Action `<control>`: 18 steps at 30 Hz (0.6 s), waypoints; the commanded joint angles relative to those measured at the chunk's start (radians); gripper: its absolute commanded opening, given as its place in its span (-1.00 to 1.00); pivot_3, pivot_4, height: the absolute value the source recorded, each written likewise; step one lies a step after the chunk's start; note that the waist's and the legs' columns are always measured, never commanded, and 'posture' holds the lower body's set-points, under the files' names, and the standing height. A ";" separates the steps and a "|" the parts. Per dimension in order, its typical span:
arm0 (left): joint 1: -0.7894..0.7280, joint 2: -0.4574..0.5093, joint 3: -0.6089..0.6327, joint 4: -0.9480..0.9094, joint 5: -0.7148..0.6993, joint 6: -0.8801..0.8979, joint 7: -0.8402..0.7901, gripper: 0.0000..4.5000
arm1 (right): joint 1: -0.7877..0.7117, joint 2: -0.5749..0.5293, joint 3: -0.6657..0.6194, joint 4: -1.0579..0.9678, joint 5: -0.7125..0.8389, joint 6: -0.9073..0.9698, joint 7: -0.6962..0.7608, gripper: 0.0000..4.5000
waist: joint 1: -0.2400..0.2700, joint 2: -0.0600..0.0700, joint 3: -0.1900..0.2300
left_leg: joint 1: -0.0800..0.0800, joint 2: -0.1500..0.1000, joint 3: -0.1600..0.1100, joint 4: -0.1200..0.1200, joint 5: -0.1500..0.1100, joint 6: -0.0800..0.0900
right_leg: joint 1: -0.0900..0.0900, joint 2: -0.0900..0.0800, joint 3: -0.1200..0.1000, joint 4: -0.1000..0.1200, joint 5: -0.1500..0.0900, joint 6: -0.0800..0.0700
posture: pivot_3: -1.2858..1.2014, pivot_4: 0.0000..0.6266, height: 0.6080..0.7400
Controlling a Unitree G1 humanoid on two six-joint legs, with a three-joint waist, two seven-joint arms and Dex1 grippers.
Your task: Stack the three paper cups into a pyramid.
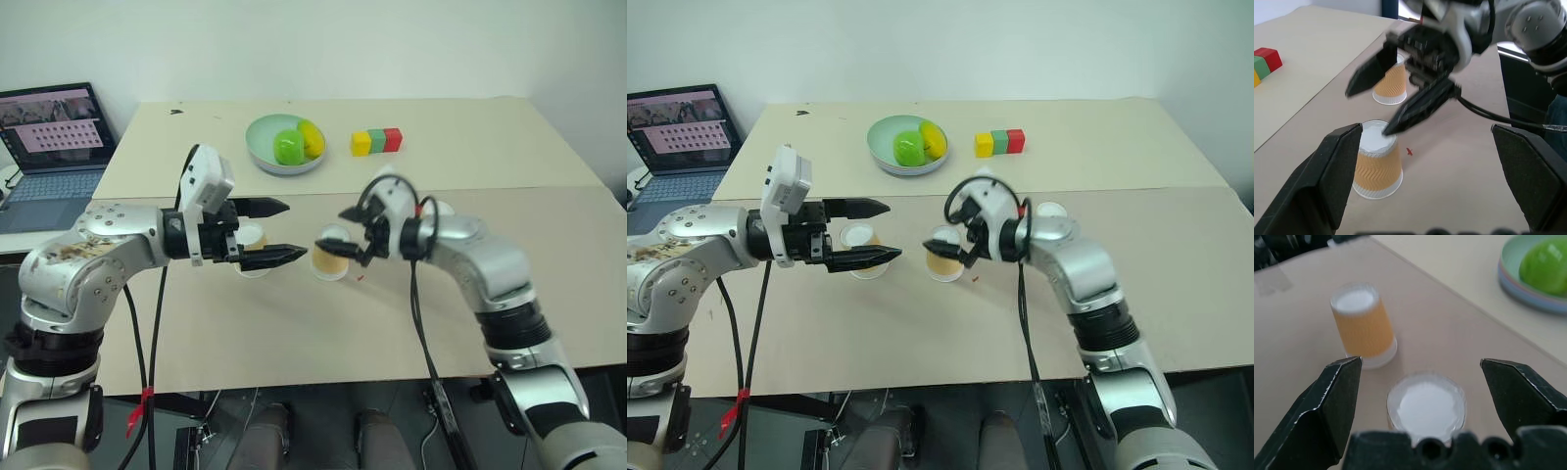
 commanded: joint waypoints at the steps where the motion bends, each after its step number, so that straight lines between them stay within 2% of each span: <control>1: -0.019 0.001 0.004 -0.009 -0.001 -0.015 -0.012 1.00 | -0.062 -0.078 -0.190 -0.067 0.115 0.044 0.014 1.00 | 0.002 0.000 0.000 | 0.000 0.000 0.000 0.000 0.000 0.000 | 0.000 0.000 0.000 0.000 0.000 0.000 | 0.03 -0.52 1.00; 3: -0.021 0.000 0.002 -0.011 -0.001 -0.013 -0.014 1.00 | -0.047 -0.163 -0.265 -0.070 0.127 0.045 0.024 1.00 | 0.007 0.000 0.000 | 0.000 0.000 0.000 0.000 0.000 0.000 | 0.000 0.000 0.000 -0.001 0.000 0.000 | 0.03 -0.52 1.00; 5: -0.024 0.000 0.002 -0.011 -0.001 -0.010 -0.017 1.00 | 0.028 -0.256 -0.307 -0.074 0.103 0.018 0.046 1.00 | 0.012 0.000 0.000 | 0.000 0.000 0.000 0.000 0.000 0.000 | 0.001 0.000 -0.001 -0.003 0.000 0.000 | 0.03 -0.52 1.00; 7: -0.030 -0.001 0.002 -0.010 -0.002 -0.006 -0.019 1.00 | 0.143 -0.339 -0.341 -0.073 0.061 -0.020 0.060 1.00 | 0.019 -0.002 -0.001 | 0.000 0.000 0.000 -0.001 0.000 0.000 | 0.002 0.000 -0.001 -0.004 0.000 0.000 | 0.03 -0.52 1.00; 10: -0.042 -0.005 -0.008 0.000 0.015 -0.024 -0.028 1.00 | 0.416 -0.436 -0.353 -0.053 -0.076 -0.130 0.047 1.00 | 0.022 -0.002 0.000 | 0.000 0.000 0.001 -0.002 0.000 0.001 | 0.002 0.000 -0.001 -0.004 0.000 0.000 | 0.03 -0.52 1.00; 12: -0.047 -0.013 -0.010 0.008 0.023 -0.036 -0.025 1.00 | 0.550 -0.457 -0.353 -0.064 -0.123 -0.204 0.061 1.00 | 0.021 -0.001 0.000 | 0.000 0.000 0.002 -0.002 0.000 0.001 | 0.002 0.000 0.000 -0.004 0.000 0.000 | 0.03 -0.52 1.00; 14: -0.055 -0.021 -0.013 0.018 0.028 -0.042 -0.021 1.00 | 0.656 -0.418 -0.371 -0.078 -0.116 -0.236 0.065 1.00 | 0.013 0.000 0.000 | 0.000 0.000 0.002 -0.002 0.000 0.001 | 0.001 -0.001 0.001 -0.003 0.000 0.000 | 0.03 -0.52 1.00; 18: -0.074 -0.036 -0.018 0.034 0.043 -0.050 -0.016 1.00 | 0.709 -0.345 -0.341 -0.006 -0.155 -0.320 0.010 1.00 | -0.007 0.000 0.000 | 0.001 0.003 0.004 -0.002 0.000 0.001 | 0.002 0.000 0.002 -0.003 0.000 0.000 | 0.03 -0.52 1.00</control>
